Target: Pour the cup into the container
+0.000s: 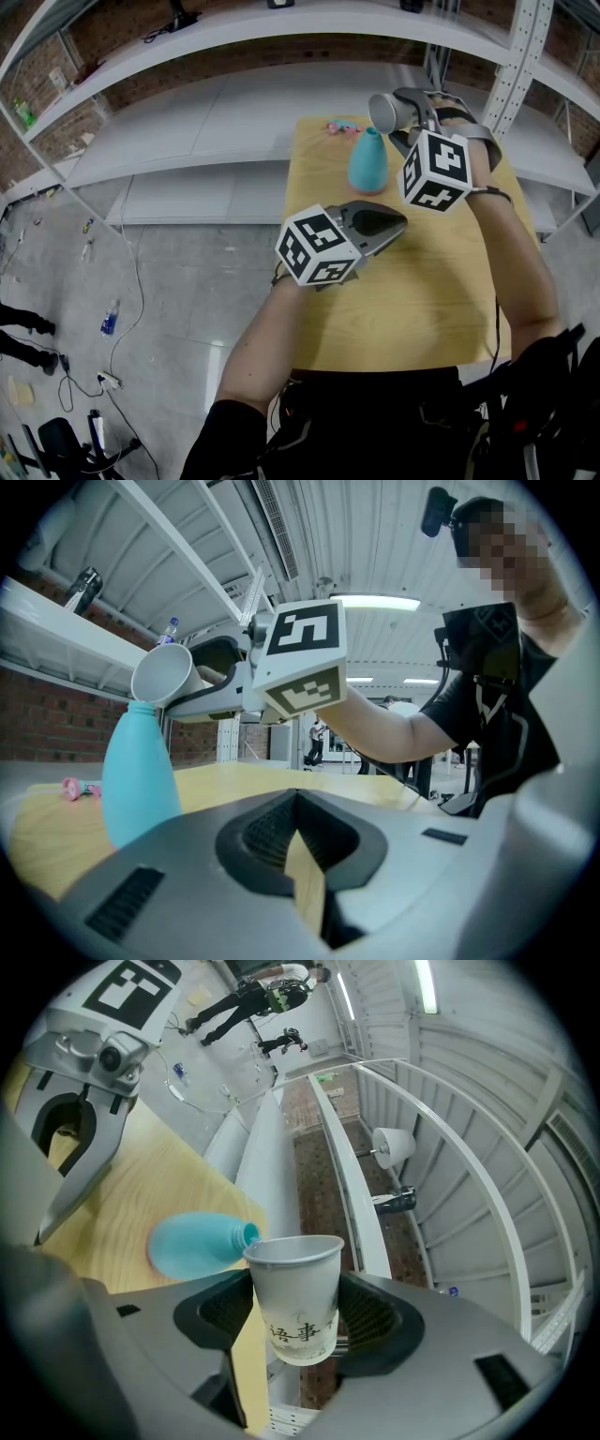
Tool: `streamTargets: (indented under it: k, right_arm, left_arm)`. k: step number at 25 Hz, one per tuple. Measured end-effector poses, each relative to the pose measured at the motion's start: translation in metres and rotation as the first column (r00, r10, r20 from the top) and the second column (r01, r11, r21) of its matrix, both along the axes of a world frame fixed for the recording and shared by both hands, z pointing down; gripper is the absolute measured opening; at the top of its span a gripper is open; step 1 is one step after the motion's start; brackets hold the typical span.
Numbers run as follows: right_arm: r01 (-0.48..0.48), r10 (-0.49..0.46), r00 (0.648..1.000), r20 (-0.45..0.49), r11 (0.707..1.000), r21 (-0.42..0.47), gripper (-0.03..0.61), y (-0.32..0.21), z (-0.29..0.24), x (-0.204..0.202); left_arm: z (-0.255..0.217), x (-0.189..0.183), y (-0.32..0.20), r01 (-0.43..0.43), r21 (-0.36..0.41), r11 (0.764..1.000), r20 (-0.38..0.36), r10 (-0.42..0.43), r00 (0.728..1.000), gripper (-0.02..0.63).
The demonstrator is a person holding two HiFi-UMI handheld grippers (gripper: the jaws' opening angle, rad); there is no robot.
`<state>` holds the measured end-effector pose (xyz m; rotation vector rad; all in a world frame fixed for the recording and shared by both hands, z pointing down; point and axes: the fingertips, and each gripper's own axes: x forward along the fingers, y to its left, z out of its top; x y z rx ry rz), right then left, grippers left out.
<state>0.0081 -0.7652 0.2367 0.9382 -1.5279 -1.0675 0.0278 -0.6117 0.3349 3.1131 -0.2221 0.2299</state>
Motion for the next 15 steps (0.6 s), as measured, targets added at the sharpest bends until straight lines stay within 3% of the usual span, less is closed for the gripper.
streamTargets:
  k: [15]
  right_arm:
    - [-0.003,0.003,1.000,-0.017,1.000,0.014,0.290,0.0001,-0.0038,0.0005]
  left_arm:
    - [-0.0008,0.0007,0.0001,0.000,-0.001,1.000,-0.001,0.000,1.000,-0.008]
